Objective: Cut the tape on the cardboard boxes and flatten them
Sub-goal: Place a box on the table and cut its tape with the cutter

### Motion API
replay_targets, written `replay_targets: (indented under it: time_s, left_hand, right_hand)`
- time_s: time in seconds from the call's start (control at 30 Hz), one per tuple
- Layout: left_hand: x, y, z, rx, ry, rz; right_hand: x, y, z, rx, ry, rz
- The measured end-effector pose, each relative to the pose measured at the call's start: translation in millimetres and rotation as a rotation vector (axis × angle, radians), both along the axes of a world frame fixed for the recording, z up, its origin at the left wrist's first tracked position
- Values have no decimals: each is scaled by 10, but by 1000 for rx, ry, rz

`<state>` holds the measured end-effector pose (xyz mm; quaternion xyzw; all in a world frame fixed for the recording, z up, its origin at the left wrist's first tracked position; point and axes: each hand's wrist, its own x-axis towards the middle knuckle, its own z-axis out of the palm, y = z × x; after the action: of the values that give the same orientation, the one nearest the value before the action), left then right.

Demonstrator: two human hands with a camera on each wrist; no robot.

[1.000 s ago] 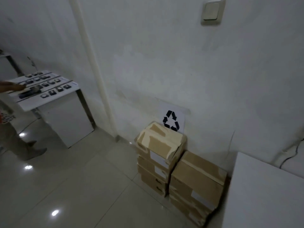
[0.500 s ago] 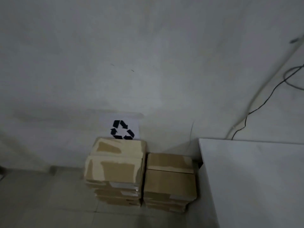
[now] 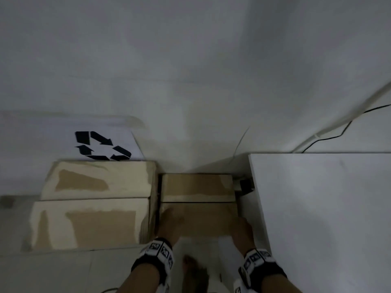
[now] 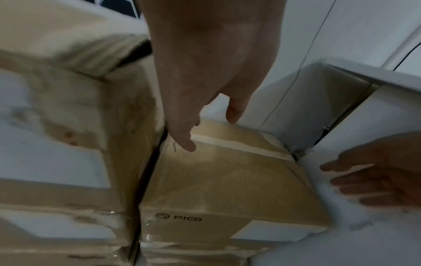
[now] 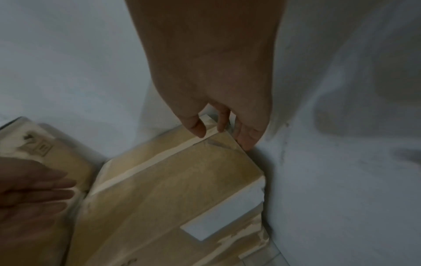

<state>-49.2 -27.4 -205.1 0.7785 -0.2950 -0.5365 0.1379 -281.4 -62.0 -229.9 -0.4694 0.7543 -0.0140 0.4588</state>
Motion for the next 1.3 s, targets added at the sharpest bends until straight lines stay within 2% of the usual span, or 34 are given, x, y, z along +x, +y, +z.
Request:
replay_targets:
  time_s: [0.03,0.13,0.23,0.27,0.33,0.43,0.47,0.53,0.6,0.7,0.83,0.97,1.1,1.17,1.3]
  left_hand:
    - [-4,-120,-93,10,52,78]
    - [-36,-296,-637,97,16,256]
    - [-56,-389,-732,144,-88,313]
    - [-68,-400,-745,174,-109,347]
    - [-94,-411,-875,187,-166,336]
    - [-172,-469,-897,116,-232,341]
    - [-201,-483,-928,84,-319,342]
    - [-177,-529,-956,117,-278,267]
    - [-145,-521,-995,93,-314,299]
    - [-54,-461,-1075,122,-253,268]
    - [-132,-302,-875,125,-164,365]
    - [-218,98,-599,176,-146,258]
    - [-219,620,-361,253,-117,244]
    - [-196,899,-252,275,-98,209]
    - [-121,1466,22,283,-68,145]
  right_hand:
    - [20,-138,-97,-28,-15,-59]
    - [29,-494,-444,-39,7,-157]
    - [57,-677,-691,15,27,-294]
    - [70,-706,-724,0,34,-274]
    - [93,-736,-816,-49,0,-219]
    - [95,-787,-925,-42,-52,-318]
    - [102,-817,-947,-33,-72,-350]
    - [74,-830,-1010,-31,-106,-358]
    - [62,-831,-1081,-56,-120,-368]
    - [71,-771,-1091,-54,-101,-395]
    - [35,-535,-912,-55,-20,-452]
    - [57,-171,-597,2,178,-436]
    - [22,277,-503,142,314,-356]
    - [-40,510,-500,210,337,-313]
    - [-140,986,-299,194,222,-102]
